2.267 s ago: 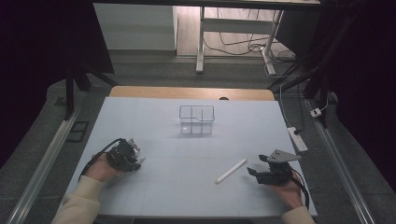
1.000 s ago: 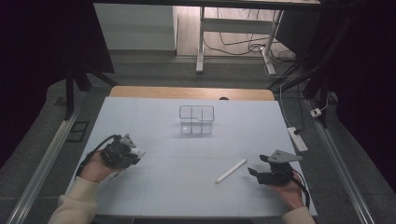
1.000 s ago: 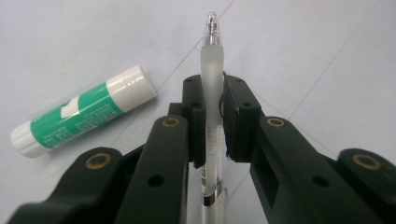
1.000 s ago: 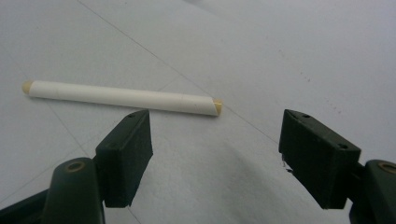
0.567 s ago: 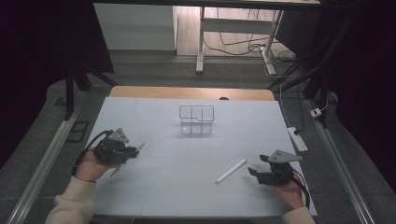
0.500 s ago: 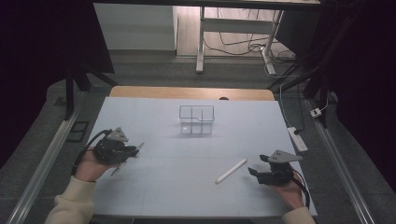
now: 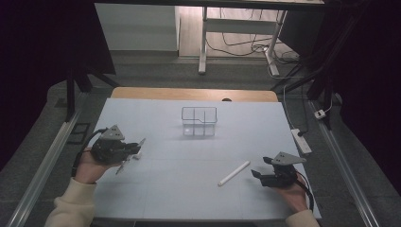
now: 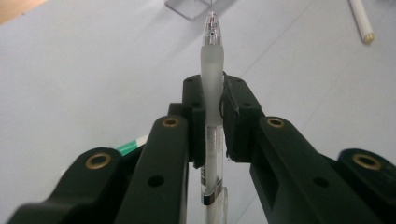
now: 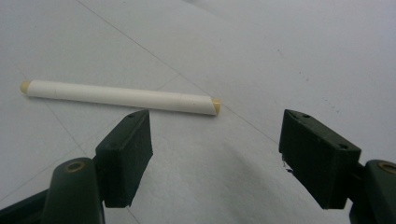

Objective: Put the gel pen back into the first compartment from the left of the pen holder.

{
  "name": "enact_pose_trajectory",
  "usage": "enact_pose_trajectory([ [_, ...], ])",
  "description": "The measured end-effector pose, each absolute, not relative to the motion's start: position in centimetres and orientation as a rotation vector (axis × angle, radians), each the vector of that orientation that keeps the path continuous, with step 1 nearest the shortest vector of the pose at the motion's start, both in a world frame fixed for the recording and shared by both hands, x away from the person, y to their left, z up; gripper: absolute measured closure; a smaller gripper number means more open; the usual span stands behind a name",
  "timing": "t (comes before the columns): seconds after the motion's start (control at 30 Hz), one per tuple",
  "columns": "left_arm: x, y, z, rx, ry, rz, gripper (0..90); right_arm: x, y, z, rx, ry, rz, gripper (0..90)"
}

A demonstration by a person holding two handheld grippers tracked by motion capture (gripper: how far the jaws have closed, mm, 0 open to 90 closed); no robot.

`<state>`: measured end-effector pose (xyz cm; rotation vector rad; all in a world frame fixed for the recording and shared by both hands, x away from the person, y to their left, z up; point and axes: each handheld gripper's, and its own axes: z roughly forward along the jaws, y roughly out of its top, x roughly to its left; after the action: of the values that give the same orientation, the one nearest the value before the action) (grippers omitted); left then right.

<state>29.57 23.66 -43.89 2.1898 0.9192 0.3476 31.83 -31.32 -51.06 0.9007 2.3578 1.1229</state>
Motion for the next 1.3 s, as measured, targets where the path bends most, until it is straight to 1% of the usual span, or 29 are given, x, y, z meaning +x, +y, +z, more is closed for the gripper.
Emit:
enact_pose_trajectory([
  [0.47, 30.0, 23.3, -43.1, 2.049, 0.915, 0.392, 80.0, 31.8, -31.4, -51.0, 0.907, 2.352, 1.142, 25.0],
  [0.7, 31.8, 22.4, -42.0, 1.972, 0.884, 0.364, 79.9, 31.8, -31.4, -51.0, 0.907, 2.349, 1.142, 25.0],
  [1.07, 34.3, 20.1, -40.9, 1.925, 0.838, 0.341, 79.9, 31.8, -31.7, -50.9, 0.908, 2.338, 1.151, 24.9],
  [1.3, 36.2, 19.0, -40.2, 1.909, 0.833, 0.354, 79.9, 31.7, -31.7, -50.8, 0.914, 2.331, 1.142, 24.9],
])
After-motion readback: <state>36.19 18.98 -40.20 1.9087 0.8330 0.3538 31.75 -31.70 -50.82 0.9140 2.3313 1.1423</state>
